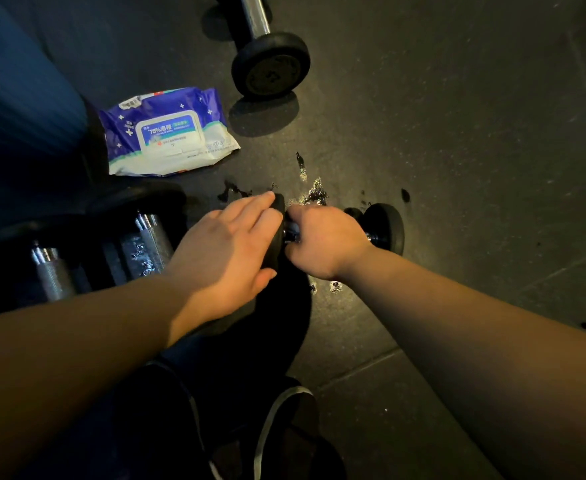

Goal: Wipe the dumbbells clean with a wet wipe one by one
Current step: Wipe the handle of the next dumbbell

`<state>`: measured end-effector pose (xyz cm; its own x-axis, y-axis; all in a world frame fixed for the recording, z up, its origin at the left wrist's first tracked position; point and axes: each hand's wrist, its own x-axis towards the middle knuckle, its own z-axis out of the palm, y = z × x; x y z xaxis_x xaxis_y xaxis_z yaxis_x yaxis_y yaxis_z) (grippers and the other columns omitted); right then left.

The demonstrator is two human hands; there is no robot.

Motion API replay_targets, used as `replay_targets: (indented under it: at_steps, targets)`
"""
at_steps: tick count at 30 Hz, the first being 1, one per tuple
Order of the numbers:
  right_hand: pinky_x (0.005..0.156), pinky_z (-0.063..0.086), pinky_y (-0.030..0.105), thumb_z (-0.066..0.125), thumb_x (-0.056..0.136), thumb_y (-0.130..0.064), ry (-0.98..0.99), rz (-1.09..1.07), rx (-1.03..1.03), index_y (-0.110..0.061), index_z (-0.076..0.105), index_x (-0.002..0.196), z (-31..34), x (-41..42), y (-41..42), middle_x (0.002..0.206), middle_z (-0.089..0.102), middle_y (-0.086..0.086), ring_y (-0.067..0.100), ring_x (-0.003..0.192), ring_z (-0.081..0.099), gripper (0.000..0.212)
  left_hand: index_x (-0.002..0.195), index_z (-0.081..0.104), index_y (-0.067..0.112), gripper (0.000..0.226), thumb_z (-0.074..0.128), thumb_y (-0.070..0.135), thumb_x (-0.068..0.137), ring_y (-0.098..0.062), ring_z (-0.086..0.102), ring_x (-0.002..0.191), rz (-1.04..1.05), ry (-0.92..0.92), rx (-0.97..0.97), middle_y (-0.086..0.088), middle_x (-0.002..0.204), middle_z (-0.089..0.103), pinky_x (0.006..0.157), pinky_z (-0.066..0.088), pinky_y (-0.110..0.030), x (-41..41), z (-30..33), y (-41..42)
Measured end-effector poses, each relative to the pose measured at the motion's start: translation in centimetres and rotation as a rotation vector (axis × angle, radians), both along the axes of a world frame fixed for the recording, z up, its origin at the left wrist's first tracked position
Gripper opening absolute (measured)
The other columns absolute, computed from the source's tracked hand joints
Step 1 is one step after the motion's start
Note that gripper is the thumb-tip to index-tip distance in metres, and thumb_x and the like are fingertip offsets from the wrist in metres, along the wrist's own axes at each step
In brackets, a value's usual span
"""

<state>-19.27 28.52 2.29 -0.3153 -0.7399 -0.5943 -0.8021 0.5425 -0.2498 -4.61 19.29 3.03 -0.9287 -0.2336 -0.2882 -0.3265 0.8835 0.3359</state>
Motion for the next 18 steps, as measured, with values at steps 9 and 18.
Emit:
replay_targets:
  at_steps: [9,18]
  targets:
    - [0.081,0.046,0.034,0.061,0.082,-0.026,-0.119,-0.033,0.099,-0.017,0.057,0.117,0.3,1.5,1.6,0.116,0.066,0.011,0.035,0.11,0.061,0.036,0.148,0.037,0.008,0.112,0.086,0.053,0.058,-0.03,0.041,0.137,-0.036,-0.031,0.008,-0.013,0.15,0.043,0.103,0.045,-0.048,2.1,-1.1,1.0]
    - [0.125,0.005,0.049,0.051,0.086,-0.034,0.124,0.094,-0.08,-0.01,0.019,0.158,-0.4,4.6,5.5,0.165,0.023,0.008,0.024,0.153,0.017,0.083,0.158,0.007,0.02,0.105,0.064,0.062,0.08,-0.017,0.011,0.151,-0.045,-0.149,0.077,-0.001,0.165,0.012,0.118,0.027,-0.043,0.0,-0.8,-1.5]
